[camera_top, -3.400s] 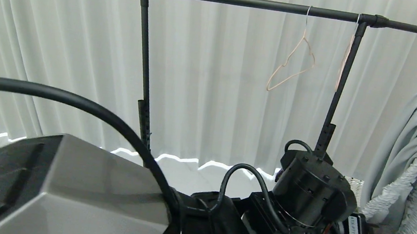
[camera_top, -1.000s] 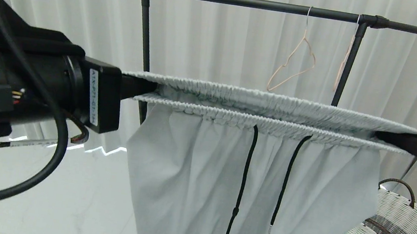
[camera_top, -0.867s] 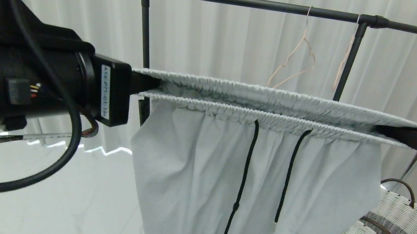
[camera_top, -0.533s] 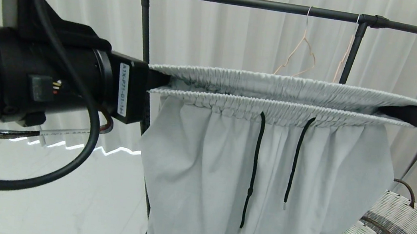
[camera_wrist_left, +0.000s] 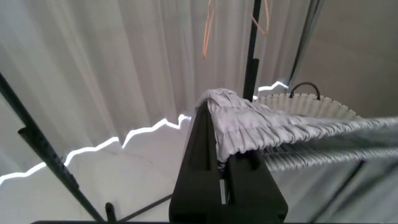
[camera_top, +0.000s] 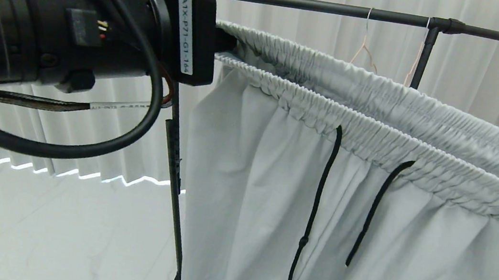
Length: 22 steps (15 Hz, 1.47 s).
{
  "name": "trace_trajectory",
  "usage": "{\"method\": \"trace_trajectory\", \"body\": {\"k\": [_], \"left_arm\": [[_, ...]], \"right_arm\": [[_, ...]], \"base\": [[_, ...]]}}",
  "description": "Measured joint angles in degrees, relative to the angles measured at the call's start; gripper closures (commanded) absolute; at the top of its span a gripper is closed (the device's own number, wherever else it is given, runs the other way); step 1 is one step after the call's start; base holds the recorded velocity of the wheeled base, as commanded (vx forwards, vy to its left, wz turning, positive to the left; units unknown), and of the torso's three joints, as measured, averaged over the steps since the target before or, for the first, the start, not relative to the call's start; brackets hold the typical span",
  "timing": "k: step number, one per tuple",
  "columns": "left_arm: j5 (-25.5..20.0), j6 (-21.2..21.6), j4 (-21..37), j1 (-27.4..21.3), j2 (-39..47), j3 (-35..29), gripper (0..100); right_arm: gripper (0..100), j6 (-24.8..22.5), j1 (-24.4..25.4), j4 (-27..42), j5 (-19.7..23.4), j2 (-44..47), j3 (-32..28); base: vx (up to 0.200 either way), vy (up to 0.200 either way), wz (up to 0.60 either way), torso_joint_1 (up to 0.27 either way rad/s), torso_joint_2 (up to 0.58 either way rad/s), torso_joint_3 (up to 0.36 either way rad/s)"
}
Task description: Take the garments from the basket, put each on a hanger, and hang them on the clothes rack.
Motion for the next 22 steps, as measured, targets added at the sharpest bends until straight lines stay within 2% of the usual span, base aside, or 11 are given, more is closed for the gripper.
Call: {"method": "trace_trajectory", "body": {"k": [3, 6, 7, 8, 10, 12, 14, 17, 19, 22], "left_arm": [[0.0, 0.11, 0.02, -0.24, 1.78, -0.79, 100], [0.0, 0.13, 0.79, -0.17, 2.12, -0.66, 100], [0.02, 0.11, 3.25, -0.11, 1.97, -0.66, 100], [0.0, 0.07, 7.56, 0.02, 1.62, -0.74, 100], [-0.33, -1.4, 17.93, 0.33, -0.01, -1.18, 100], [-0.98, -4.25, 23.56, 0.41, -2.01, -1.32, 100], [-5.78, -6.46, 26.66, -0.15, -4.39, -0.85, 100], [-13.69, -6.9, 27.94, -1.19, -7.97, -0.49, 100], [-17.29, -6.85, 28.55, -1.49, -10.03, -0.51, 100], [-17.55, -6.83, 28.68, -2.26, -11.93, -0.38, 100]], "right_arm": [[100, 0.06, 5.71, 0.84, 1.17, -1.73, -0.29], [100, 0.09, 7.34, 0.87, 0.82, -1.82, -0.35], [100, 0.09, 7.28, 1.04, -0.61, -1.79, -0.38], [100, 0.09, 6.78, 1.04, -3.84, -1.66, -0.46], [100, 0.24, 5.81, -0.28, -13.08, -0.59, -0.46], [100, 0.63, 4.83, -6.17, -16.8, 1.43, -0.49], [100, 0.77, 3.52, -16.29, -17.46, 4.94, -0.46], [100, 0.79, 2.76, -29.93, -17.57, 11.63, -0.84], [100, 0.79, 2.49, -33.89, -17.54, 15.74, -2.3], [100, 0.74, 1.99, -34.37, -17.57, 18.97, -3.96]], "base": [[0.0, 0.0, 0.0, 0.0, 0.0, 0.0], [0.0, 0.0, 0.0, 0.0, 0.0, 0.0], [0.0, 0.0, 0.0, 0.0, 0.0, 0.0], [0.0, 0.0, 0.0, 0.0, 0.0, 0.0], [0.0, 0.0, 0.0, 0.0, 0.0, 0.0], [0.0, 0.0, 0.0, 0.0, 0.0, 0.0], [0.0, 0.0, 0.0, 0.0, 0.0, 0.0], [0.0, 0.0, 0.0, 0.0, 0.0, 0.0], [0.0, 0.0, 0.0, 0.0, 0.0, 0.0], [0.0, 0.0, 0.0, 0.0, 0.0, 0.0]]}}
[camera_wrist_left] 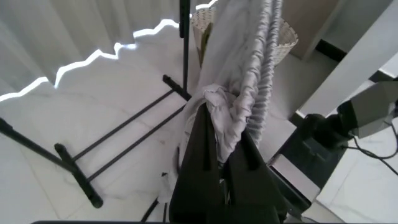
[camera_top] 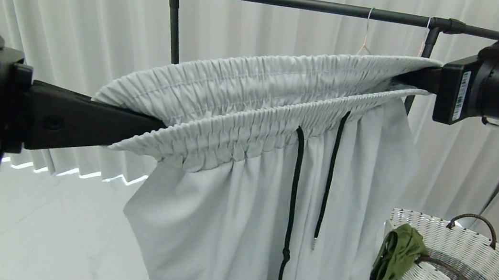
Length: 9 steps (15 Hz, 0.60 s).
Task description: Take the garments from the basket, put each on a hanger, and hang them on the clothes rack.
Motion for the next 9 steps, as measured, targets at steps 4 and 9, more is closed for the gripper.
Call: {"method": "trace_trajectory", "body": {"k": [4, 9], "left_arm": [[0.35, 1.01, -0.24, 1.93, 0.55, -2.86, 100], [1.26, 9.74, -0.39, 10.39, 6.91, -12.0, 100]], "right_arm": [[100, -0.17, -2.07, 6.17, -3.19, -0.28, -0.52], [100, 0.11, -5.74, 18.08, -3.19, -6.7, -1.38]], "base": [[0.0, 0.0, 0.0, 0.0, 0.0, 0.0], [0.0, 0.0, 0.0, 0.0, 0.0, 0.0]]}}
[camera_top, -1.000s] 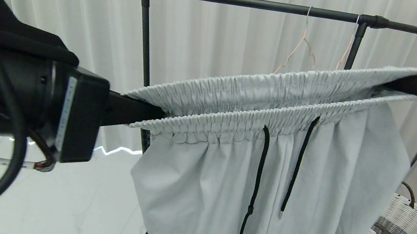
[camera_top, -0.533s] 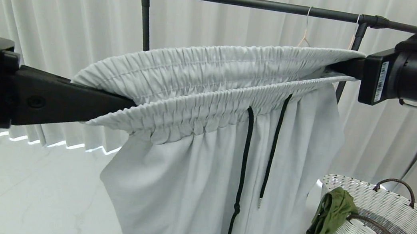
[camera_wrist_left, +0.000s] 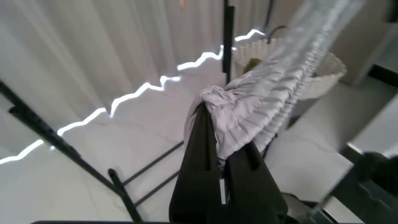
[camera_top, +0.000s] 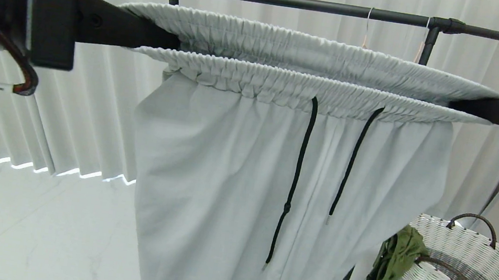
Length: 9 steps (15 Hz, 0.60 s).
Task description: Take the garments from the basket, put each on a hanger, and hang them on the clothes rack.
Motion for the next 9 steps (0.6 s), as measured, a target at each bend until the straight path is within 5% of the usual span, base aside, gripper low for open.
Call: {"method": "trace_trajectory", "body": {"k": [9], "left_arm": [[2.36, -0.35, -0.62, -2.71, 1.1, 2.01, 100]], "right_arm": [[100, 0.29, 4.94, 2.76, 0.11, -6.73, 4.13]], "base": [[0.0, 0.0, 0.0, 0.0, 0.0, 0.0]]}}
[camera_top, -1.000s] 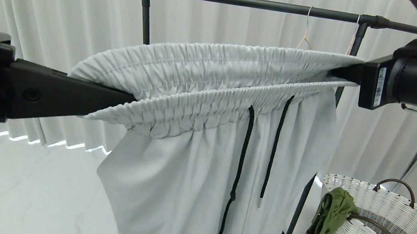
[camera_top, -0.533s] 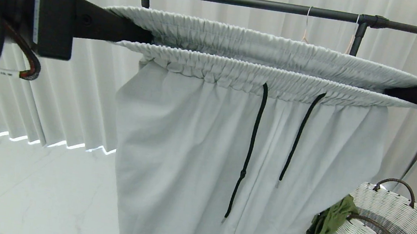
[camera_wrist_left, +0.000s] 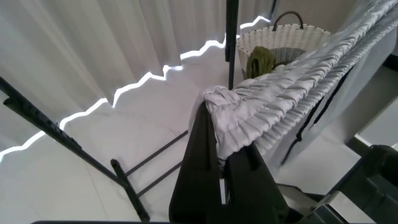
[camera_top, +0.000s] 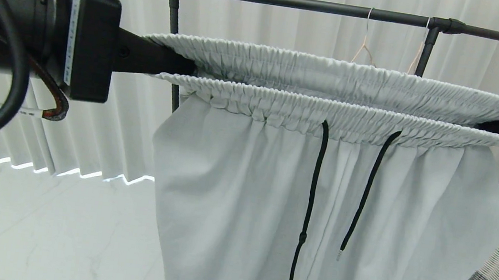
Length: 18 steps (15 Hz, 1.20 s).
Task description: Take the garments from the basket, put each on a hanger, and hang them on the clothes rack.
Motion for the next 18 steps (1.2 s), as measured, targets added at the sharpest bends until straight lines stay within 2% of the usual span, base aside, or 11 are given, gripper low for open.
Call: {"method": "trace_trajectory", "body": {"k": [4, 5, 13, 18], "left_arm": [[3.36, 0.11, -0.05, -0.94, -0.07, 1.05, 100], [3.54, 0.11, -0.05, -1.34, -0.07, 1.19, 100], [5.36, 0.0, -0.3, -2.23, 0.06, 1.3, 100], [6.57, 0.44, -1.01, -2.06, 0.26, 1.35, 100]], "right_arm": [[100, 0.85, 0.22, 0.11, 0.02, -0.41, 0.24], [0, 0.91, 0.26, 0.15, 0.02, -0.49, 0.24], [0, 0.96, 2.9, 0.02, 1.15, -3.02, 4.55], [0, 0.91, 3.47, 0.71, 1.74, -3.68, 5.13]], "base": [[0.0, 0.0, 0.0, 0.0, 0.0, 0.0], [0.0, 0.0, 0.0, 0.0, 0.0, 0.0], [0.0, 0.0, 0.0, 0.0, 0.0, 0.0], [0.0, 0.0, 0.0, 0.0, 0.0, 0.0]]}}
